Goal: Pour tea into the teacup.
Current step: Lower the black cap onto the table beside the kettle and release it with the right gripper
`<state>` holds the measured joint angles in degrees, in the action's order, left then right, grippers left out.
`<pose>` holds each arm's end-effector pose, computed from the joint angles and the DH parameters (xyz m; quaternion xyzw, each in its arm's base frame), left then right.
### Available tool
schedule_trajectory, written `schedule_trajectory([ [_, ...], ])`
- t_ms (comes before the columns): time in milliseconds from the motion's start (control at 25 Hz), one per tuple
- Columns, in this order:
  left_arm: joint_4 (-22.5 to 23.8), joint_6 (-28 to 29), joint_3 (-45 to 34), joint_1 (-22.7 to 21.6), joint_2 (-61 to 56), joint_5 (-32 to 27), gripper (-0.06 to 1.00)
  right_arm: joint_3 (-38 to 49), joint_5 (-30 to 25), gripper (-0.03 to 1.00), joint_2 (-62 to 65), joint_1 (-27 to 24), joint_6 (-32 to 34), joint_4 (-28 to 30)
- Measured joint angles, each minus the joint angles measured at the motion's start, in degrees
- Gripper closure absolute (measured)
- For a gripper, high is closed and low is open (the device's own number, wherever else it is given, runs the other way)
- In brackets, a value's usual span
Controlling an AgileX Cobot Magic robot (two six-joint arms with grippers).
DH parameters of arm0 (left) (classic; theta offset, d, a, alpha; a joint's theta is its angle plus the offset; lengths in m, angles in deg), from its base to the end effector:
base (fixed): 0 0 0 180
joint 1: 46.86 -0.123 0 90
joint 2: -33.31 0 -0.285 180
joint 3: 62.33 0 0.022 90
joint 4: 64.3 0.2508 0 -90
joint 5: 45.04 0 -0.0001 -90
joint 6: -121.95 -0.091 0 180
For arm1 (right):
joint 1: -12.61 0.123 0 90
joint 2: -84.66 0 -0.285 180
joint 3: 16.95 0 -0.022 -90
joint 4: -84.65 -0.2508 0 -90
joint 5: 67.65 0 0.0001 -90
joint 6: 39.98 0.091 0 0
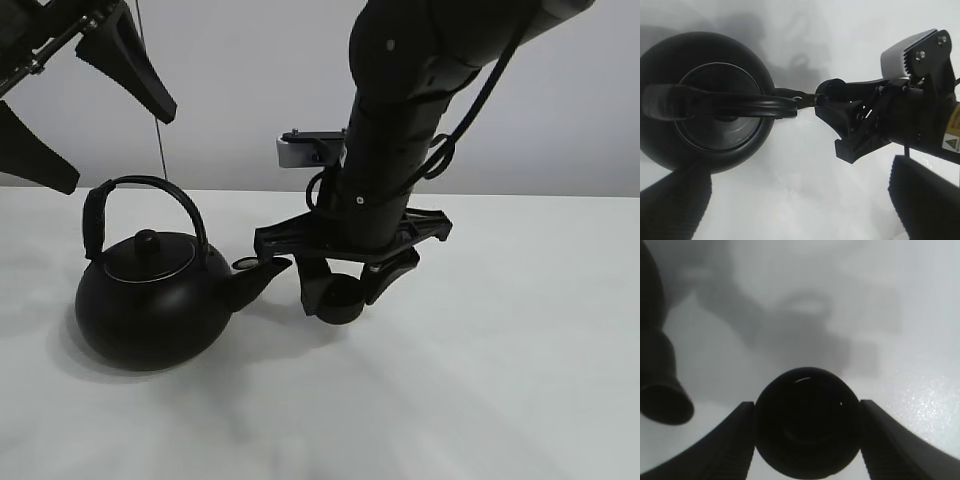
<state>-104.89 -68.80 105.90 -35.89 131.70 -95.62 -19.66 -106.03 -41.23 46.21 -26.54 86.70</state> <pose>0.3058 -0.1059 0.2691 0.0050 0.9406 -0.3013 0.1563 0.3491 0.2295 0.1487 -0.1846 0.9696 0.0518 0.1522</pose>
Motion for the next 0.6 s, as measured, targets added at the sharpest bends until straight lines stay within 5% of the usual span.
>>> schedule_trajectory([
  [600, 0.00, 0.00, 0.00, 0.00, 0.00, 0.00, 0.25, -0.05, 0.83, 0.56, -2.78, 0.53, 0.00, -0.12],
])
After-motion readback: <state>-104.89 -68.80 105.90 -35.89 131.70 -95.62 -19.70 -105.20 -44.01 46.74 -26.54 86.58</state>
